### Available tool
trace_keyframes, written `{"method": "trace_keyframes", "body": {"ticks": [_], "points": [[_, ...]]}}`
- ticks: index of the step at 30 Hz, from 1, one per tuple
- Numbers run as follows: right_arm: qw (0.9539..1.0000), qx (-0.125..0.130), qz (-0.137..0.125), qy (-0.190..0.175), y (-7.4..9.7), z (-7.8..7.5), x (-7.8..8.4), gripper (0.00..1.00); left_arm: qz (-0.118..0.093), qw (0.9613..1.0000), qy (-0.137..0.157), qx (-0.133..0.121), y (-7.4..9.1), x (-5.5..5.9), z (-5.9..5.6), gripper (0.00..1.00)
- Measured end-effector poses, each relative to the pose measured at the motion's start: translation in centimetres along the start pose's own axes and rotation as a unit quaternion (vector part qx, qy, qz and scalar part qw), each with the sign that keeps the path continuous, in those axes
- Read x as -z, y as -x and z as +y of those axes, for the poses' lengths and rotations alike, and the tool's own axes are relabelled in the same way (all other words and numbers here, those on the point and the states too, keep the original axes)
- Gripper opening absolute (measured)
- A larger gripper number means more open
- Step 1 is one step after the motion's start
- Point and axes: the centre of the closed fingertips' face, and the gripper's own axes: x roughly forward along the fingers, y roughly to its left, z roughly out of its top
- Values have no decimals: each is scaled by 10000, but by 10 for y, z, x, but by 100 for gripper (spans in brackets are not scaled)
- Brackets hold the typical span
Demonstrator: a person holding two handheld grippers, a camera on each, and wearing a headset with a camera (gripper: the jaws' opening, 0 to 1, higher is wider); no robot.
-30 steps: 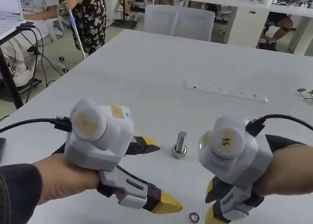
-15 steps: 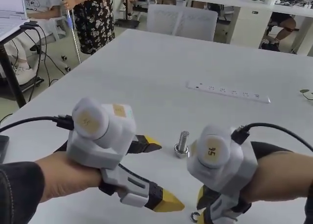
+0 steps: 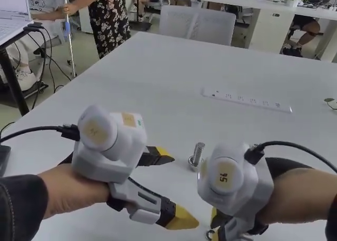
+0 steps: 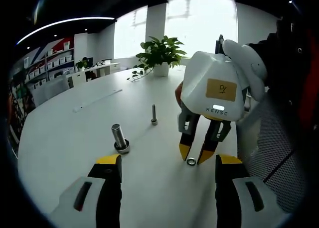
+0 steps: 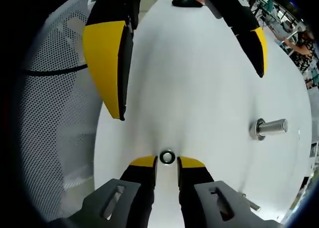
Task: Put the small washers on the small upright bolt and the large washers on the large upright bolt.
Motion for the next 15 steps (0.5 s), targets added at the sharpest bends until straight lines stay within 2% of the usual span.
{"method": "trace_keyframes", "body": {"ticks": [5, 15], "points": [[9999, 38, 31, 152, 0, 2, -1, 16, -9, 10000, -2, 2, 0, -1, 0, 77], [10000, -3, -87, 46, 1, 0, -1, 14, -11, 10000, -2, -14, 2, -1, -1, 76]]}}
